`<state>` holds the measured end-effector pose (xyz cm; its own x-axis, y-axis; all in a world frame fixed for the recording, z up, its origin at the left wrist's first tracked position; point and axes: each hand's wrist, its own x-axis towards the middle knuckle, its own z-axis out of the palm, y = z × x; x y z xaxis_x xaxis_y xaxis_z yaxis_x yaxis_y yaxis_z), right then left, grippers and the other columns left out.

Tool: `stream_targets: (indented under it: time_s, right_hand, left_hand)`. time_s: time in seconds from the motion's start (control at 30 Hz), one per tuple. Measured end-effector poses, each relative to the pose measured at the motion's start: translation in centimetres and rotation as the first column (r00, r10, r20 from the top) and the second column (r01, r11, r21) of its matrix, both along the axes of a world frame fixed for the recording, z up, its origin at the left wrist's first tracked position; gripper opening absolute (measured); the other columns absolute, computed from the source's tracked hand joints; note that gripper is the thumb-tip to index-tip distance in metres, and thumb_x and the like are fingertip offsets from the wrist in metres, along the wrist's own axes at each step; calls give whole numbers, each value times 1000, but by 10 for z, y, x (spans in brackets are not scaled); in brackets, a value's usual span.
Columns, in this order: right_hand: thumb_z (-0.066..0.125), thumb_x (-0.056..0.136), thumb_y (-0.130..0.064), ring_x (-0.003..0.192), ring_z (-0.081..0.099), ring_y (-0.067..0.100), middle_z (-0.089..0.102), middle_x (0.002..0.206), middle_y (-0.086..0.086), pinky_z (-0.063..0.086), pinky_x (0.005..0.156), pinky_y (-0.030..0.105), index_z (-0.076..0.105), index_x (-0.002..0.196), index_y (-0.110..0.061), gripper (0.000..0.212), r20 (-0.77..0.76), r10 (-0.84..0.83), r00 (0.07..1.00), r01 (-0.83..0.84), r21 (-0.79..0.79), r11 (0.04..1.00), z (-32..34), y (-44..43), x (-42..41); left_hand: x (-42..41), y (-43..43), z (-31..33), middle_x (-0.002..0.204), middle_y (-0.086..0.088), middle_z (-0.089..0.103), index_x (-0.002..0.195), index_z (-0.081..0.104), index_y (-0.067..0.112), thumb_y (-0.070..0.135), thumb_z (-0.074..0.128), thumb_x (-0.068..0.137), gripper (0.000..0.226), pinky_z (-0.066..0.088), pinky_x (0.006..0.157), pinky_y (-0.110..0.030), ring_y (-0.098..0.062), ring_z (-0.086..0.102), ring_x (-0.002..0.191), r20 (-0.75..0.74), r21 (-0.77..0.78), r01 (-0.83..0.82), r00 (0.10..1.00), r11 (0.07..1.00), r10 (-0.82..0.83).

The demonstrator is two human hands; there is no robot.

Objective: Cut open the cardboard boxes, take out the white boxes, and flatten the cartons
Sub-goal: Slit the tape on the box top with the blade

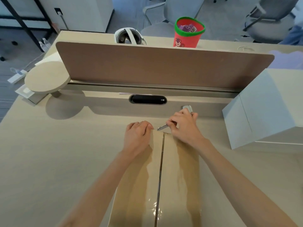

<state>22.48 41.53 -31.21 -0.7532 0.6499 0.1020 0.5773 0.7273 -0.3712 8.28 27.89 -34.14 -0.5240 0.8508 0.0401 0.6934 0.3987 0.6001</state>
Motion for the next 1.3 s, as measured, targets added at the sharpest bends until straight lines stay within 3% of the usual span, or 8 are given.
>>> stream_targets:
  time_s: [0.33, 0.5, 0.67, 0.93, 1.17, 1.3]
  right_hand:
    - [62, 85, -23, 91, 40, 12, 58, 74, -17, 10, 77, 31, 65, 69, -26, 16, 3, 35, 999, -35, 50, 998, -7, 6, 3]
    - [63, 87, -22, 93, 40, 12, 62, 75, -16, 10, 78, 30, 65, 70, -26, 18, -47, 10, 999, -12, -47, 999, -8, 8, 3]
    - [64, 86, -20, 91, 37, 11, 60, 75, -18, 12, 77, 32, 65, 69, -25, 18, -47, 18, 999, -18, -15, 1000, -6, 8, 0]
    - [62, 85, -20, 92, 38, 13, 55, 74, -19, 9, 75, 30, 67, 71, -22, 15, -17, 45, 999, -45, 1, 999, -5, 8, -2]
    - [59, 86, -19, 91, 35, 12, 60, 73, -16, 13, 71, 34, 69, 73, -21, 16, 46, 77, 996, -73, -71, 995, -1, 12, -5]
    - [56, 79, -12, 87, 33, 13, 63, 70, -13, 9, 67, 33, 64, 66, -15, 16, 127, 113, 986, -117, 24, 993, 1, 20, -5]
  left_hand:
    - [0, 0, 3, 90, 17, 64, 89, 63, 27, 41, 16, 86, 49, 29, 98, -27, -7, 55, 90, 66, 39, 14, 998, 999, -17]
    - [1, 0, 4, 91, 16, 65, 90, 63, 26, 32, 25, 92, 38, 28, 97, -26, -8, 55, 91, 76, 17, 14, 997, 1000, -15]
    - [1, -1, 6, 90, 19, 62, 91, 63, 26, 31, 26, 92, 38, 27, 99, -26, -6, 54, 92, 88, 10, 13, 996, 1000, -14]
    - [1, -1, 7, 91, 18, 64, 91, 63, 26, 40, 17, 86, 49, 25, 95, -22, -6, 54, 93, 83, 9, 16, 996, 1000, -16]
    - [0, 0, 6, 93, 17, 64, 92, 64, 26, 30, 26, 90, 39, 23, 93, -20, -6, 55, 95, 82, -17, 5, 997, 1000, -4]
    - [0, -1, 5, 92, 16, 66, 91, 64, 25, 28, 27, 91, 37, 25, 95, -22, -7, 56, 94, 72, 3, 1, 997, 1000, -1]
